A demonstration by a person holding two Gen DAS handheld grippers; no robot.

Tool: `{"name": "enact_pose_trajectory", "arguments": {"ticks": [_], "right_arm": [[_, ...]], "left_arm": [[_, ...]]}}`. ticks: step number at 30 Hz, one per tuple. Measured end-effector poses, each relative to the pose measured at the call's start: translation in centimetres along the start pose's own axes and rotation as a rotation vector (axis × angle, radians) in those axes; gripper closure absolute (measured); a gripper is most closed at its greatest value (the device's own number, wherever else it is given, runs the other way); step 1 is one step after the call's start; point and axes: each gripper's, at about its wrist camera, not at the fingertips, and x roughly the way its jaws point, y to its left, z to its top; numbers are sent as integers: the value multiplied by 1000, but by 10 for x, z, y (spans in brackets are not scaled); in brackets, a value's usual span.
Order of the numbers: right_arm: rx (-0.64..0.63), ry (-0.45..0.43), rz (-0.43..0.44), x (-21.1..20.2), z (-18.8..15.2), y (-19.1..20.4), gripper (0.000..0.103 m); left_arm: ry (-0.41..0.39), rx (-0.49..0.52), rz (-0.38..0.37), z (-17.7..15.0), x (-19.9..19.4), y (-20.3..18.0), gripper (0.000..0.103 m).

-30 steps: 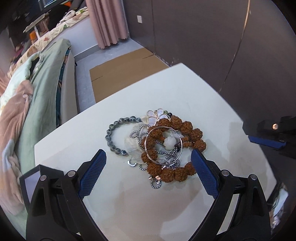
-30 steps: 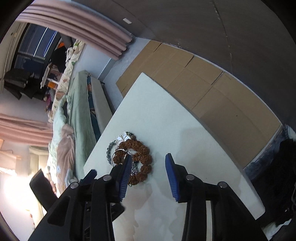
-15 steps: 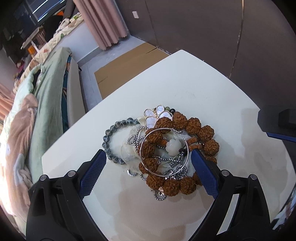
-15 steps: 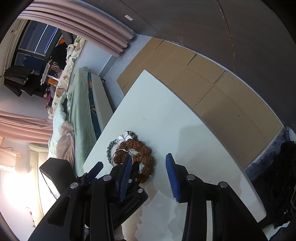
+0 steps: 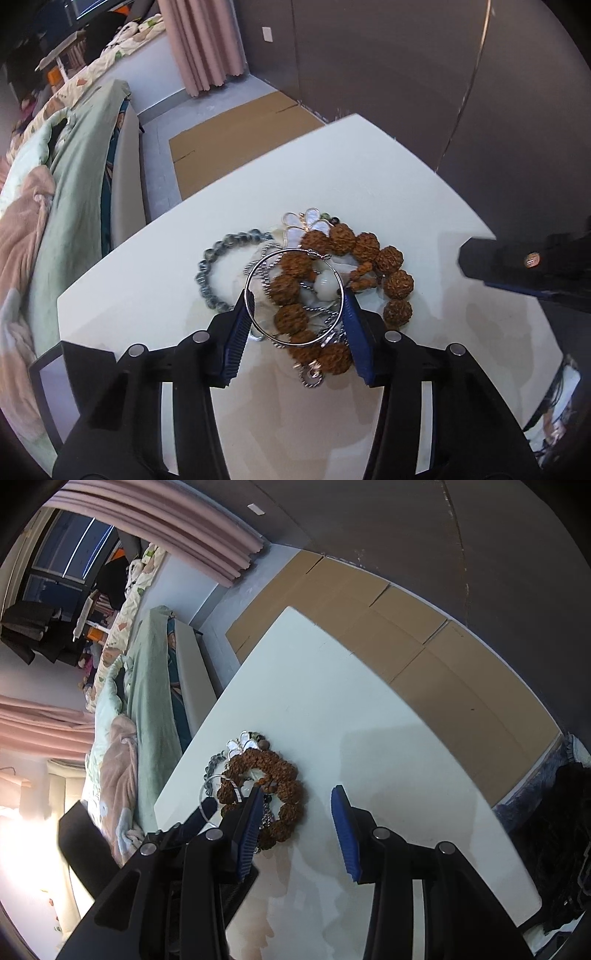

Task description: Organize jewelry

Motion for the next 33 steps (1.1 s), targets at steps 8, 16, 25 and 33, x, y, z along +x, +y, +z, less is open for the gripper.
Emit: {"name": "enact_pose_trajectory", "arguments": {"ticks": [8,16,25,33], "right_arm": [[-46,27,-22,14,-4,13,64],[-96,49,-86,39,-11,28,69],[-264,-35,-257,59,-25,56,71],[-305,-77,-297,55,-28,62,86]], "left_arm": [[-51,-95,-57,-17,-30,34,54],[-115,-252,-83,-48,-58,84,54],[-170,-359,-110,-61,-85,132,54],[-205,-422,-89,-82,-111,172,54]]}}
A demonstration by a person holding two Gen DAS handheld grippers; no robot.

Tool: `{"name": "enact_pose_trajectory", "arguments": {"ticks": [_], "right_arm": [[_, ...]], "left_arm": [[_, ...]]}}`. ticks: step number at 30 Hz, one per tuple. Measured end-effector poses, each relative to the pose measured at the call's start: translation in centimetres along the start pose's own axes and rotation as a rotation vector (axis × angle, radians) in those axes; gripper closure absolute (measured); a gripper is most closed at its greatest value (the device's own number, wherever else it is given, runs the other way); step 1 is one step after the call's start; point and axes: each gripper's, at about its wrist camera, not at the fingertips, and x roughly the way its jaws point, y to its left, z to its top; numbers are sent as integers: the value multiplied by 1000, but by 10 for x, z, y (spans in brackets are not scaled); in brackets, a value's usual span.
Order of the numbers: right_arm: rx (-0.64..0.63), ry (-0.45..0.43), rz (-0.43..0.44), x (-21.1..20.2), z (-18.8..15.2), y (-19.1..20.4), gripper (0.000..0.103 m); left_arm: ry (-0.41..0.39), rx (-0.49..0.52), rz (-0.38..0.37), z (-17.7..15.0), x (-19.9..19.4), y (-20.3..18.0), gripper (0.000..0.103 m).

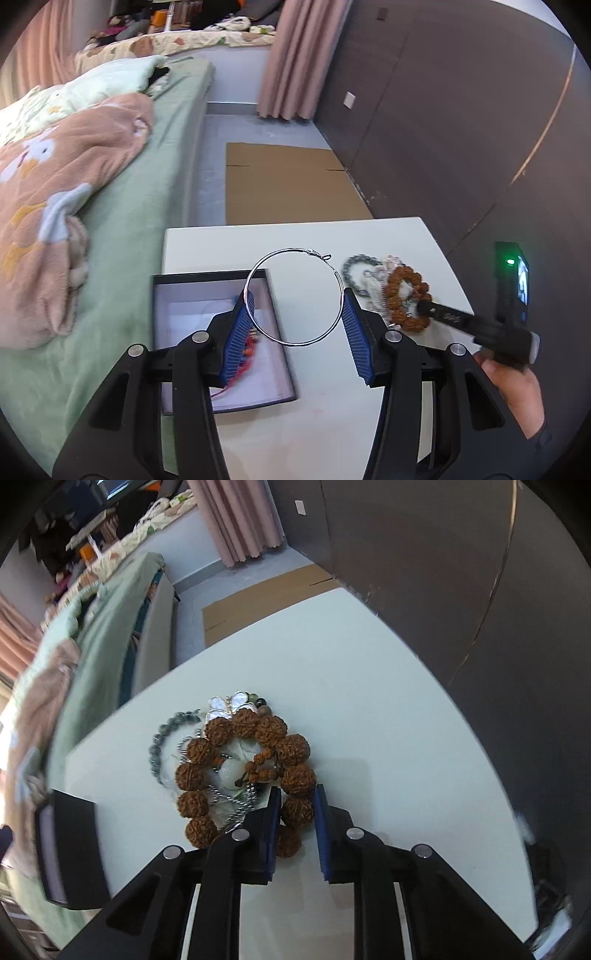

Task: Organize jewelry
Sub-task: 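Lower the hoop and brown bead bracelet into the black box and release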

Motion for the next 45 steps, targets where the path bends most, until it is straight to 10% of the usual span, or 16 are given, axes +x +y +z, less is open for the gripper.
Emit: {"name": "enact_pose_trajectory", "arguments": {"ticks": [10,14,26,38,41,45], "right_arm": [[109,-139,359,-55,-1,-2,86],[103,-178,471,-71,-6,16,86],[0,-240,742,-109,-33,83,86],[-137,-162,731,-93,-60,147,82],[-171,-133,754,-90,-65,159,45],[-169,-158,710,-92,-66,154,43]], "left_arm": [[-1,-51,17,-5,-14,33,53],[0,-51,34,-7,-16,34,20],[-56,-117,66,3,-45,68,12],[-82,-190,90,7,-61,105,9],[-87,-206,87,7,-63,109,9],[-85,-215,84,7,-63,111,8]]}}
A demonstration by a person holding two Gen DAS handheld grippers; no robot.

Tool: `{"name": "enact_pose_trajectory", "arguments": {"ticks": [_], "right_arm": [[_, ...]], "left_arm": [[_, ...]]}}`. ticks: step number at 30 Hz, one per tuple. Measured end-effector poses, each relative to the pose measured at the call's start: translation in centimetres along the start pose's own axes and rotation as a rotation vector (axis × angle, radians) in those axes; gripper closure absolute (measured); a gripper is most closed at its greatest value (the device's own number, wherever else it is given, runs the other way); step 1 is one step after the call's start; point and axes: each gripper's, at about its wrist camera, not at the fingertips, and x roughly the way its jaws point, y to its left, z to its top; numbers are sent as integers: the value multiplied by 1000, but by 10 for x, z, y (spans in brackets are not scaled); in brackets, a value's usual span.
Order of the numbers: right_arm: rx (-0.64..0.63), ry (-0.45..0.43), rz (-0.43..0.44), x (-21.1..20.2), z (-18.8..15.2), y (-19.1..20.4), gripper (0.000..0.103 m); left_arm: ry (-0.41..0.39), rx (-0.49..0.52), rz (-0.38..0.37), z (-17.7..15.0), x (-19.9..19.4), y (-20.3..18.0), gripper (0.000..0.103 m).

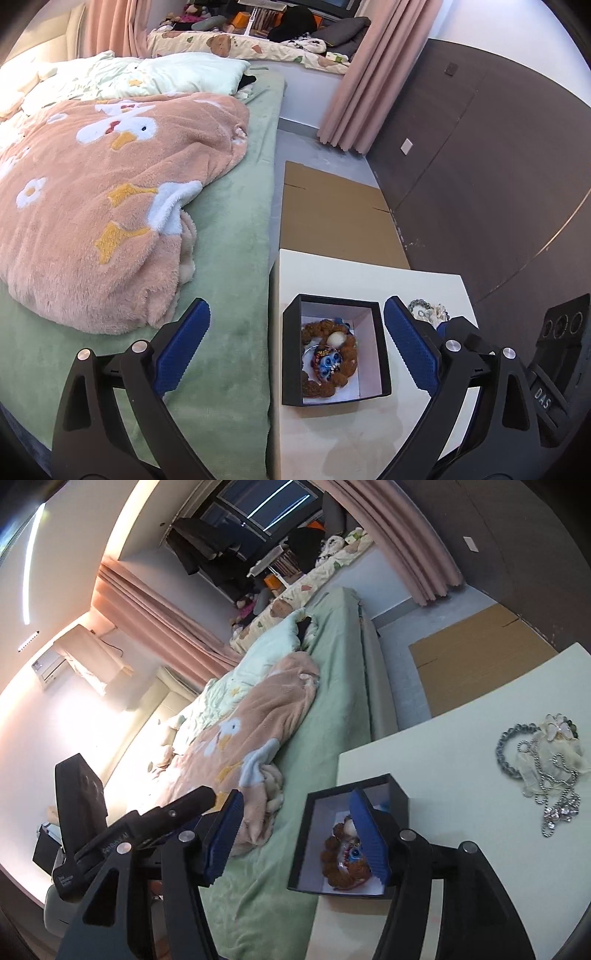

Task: Organize jewelry
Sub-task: 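Lower the hoop and brown bead bracelet into the black box and release, then grasp the silver chain pendant with the left gripper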

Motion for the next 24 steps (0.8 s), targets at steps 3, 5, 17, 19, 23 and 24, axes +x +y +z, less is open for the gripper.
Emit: {"name": "enact_pose_trajectory", "arguments": {"ticks": [3,5,17,19,23,24], "right_arm": [[-1,0,-86,-7,1,-9,41],[13,-1,-122,-13,2,-16,35],[110,-50,-299,-68,17,-72,16],[137,-56,-315,-76,19,-83,13],[187,-68,-350,-90,20,-104,9],[202,-68,-359,-93,21,-109,9]], "left_arm": [[4,10,0,-1,1,-3,8],[5,14,-1,-3,2,-7,8],[30,118,-17,-19,16,-56,8],[33,135,-18,-22,19,-65,8],[41,161,-25,-29,26,-84,8],[45,165,-32,-31,28,-89,8]]}}
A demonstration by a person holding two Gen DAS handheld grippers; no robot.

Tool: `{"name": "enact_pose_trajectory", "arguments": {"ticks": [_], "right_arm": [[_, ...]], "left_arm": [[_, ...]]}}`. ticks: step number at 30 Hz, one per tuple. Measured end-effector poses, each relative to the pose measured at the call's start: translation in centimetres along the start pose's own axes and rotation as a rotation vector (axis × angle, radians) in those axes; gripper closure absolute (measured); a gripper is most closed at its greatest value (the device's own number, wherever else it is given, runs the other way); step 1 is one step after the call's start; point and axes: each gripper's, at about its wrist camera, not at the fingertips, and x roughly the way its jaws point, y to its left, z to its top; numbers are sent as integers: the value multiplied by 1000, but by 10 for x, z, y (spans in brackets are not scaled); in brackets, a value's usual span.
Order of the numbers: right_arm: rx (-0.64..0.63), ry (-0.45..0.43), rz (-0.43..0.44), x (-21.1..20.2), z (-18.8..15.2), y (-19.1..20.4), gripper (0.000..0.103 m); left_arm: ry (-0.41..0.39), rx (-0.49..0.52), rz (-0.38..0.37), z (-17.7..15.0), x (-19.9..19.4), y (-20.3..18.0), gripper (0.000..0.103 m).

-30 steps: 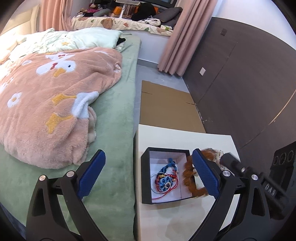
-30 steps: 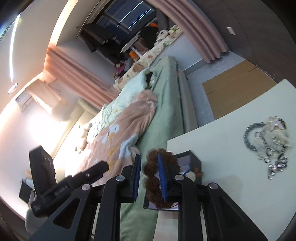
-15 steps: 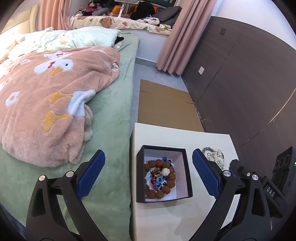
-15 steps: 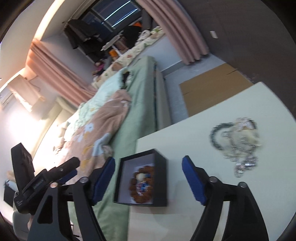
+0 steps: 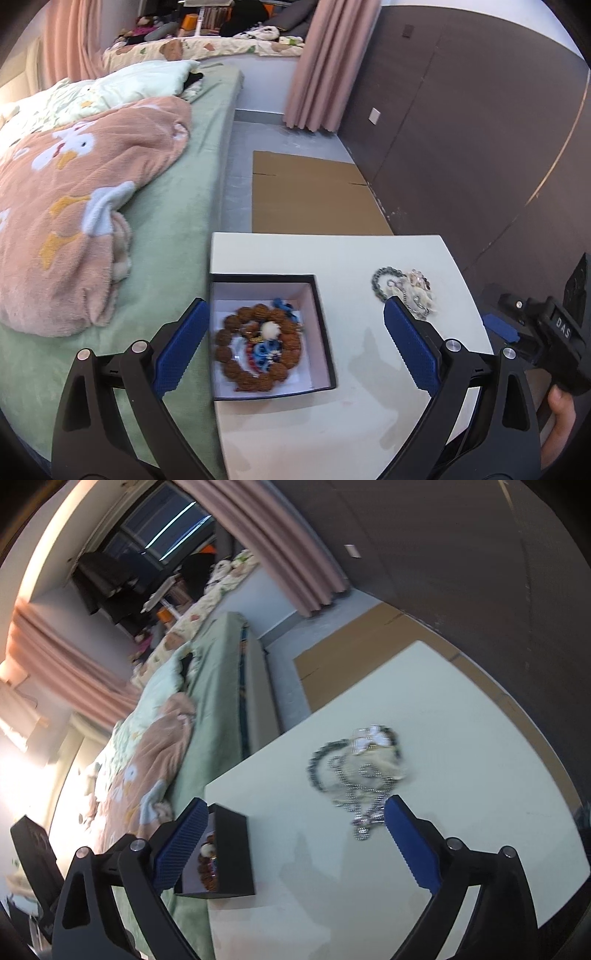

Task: Organize jewelry
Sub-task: 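Grasp the silver chain pendant with the left gripper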

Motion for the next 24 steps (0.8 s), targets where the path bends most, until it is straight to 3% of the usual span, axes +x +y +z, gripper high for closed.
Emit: {"name": "enact_pose_trajectory", "arguments": {"ticks": [5,12,15,20,24], "right_arm": [[45,18,-33,1,11,-25,9],[125,80,-43,8,22,-53,24],[128,84,-40,4,25,-57,26],[99,85,-79,-2,27,-59,27],[102,82,-106,-7,27,-67,28]], "left_arm": [[18,51,-32,-1,12,-29,8],[51,167,-46,-1,31,-82,8],[79,170,-116,-2,37,-96,9],[85,189,-156,-8,52,-120,9],[127,205,-193,-18,74,-137,19]]}}
